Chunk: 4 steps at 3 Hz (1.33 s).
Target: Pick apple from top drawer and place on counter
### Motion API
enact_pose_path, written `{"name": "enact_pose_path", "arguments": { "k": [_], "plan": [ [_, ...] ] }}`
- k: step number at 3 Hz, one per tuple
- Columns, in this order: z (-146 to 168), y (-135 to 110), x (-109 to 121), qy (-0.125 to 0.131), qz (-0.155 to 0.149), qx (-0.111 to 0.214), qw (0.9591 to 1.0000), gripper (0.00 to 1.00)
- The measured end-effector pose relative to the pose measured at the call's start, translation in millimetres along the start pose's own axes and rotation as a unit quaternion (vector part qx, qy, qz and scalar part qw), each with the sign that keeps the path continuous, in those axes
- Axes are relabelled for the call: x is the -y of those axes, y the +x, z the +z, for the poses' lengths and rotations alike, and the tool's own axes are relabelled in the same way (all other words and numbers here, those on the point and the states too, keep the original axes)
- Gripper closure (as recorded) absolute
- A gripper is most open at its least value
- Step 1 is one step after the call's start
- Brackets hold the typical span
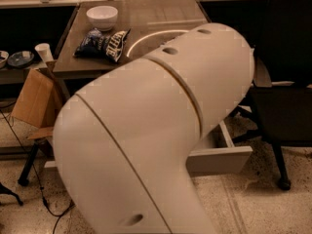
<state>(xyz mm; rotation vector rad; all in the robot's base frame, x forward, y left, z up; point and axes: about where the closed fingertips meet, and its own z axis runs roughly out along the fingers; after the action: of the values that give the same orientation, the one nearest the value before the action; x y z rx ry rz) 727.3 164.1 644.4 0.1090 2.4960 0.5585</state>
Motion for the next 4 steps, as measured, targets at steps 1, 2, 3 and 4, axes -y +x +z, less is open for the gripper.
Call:
{"name": "enact_pose_path", "arguments": {
  "k": [1, 2, 3, 4],
  "plan": [
    [-5, -6, -12, -0.010, -0.006, 0.010, 0.9999, 0.00],
    [-6, -8, -26, -0.017, -0.015, 0.013, 0.9997, 0.00],
    [-6, -8, -26, -0.017, -0.015, 0.013, 0.9997, 0.00],
    [11, -10, -29, -0.011, -0.014, 0.004, 0.9998, 0.06]
  ]
}}
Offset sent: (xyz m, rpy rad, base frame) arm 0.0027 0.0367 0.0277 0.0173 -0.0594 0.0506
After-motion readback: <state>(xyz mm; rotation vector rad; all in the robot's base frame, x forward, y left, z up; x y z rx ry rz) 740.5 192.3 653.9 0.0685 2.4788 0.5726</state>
